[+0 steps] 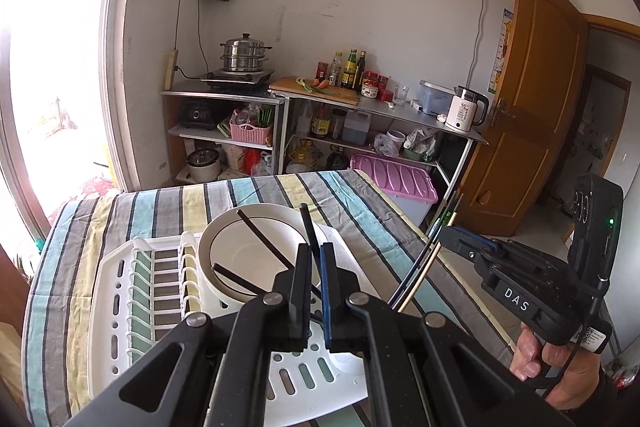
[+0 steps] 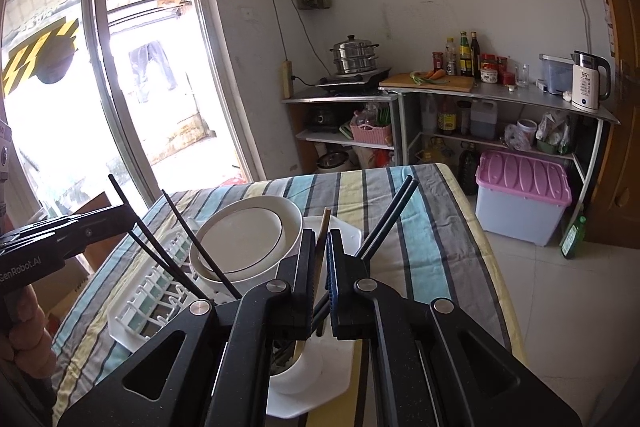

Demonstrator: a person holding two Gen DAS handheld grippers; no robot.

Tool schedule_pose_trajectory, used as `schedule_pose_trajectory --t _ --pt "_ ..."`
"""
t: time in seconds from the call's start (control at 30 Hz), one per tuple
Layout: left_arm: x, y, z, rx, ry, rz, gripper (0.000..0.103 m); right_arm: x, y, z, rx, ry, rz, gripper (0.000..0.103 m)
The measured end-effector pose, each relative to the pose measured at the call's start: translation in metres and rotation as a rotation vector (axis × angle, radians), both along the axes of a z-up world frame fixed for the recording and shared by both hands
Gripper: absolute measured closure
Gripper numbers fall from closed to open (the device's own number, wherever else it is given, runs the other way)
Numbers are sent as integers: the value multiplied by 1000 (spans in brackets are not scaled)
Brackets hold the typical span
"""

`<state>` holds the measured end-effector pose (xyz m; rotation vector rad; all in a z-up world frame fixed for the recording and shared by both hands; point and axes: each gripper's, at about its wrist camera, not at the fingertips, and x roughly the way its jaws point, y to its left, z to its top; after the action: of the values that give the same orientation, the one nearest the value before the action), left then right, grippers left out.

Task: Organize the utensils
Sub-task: 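Open both tools and pull them up out of the cup, then move both tools down to the remaining chopsticks on the tablecloth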

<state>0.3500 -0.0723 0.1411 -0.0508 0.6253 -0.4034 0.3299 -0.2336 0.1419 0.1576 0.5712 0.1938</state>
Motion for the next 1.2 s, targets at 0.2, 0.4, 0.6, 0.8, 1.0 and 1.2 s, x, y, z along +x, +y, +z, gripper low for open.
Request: schedule_pose_trajectory --t 0.2,0.4,0.6,0.8,1.0,1.2 --pt "-5 7 1 -15 -4 16 99 -8 0 -2 -9 -3 4 87" --pt "-19 9 4 -4 -24 17 99 -19 1 -3 -8 -6 7 86" --pt "-38 13 7 0 -42 17 99 -34 0 0 -3 -14 2 86" --pt "-63 20 7 1 -55 24 99 -59 0 4 4 -27 5 86" --pt "-96 31 -6 13 -59 31 99 -93 5 1 2 -39 27 86" --pt "-135 39 -26 43 -54 43 98 -131 10 -7 -7 -38 43 86"
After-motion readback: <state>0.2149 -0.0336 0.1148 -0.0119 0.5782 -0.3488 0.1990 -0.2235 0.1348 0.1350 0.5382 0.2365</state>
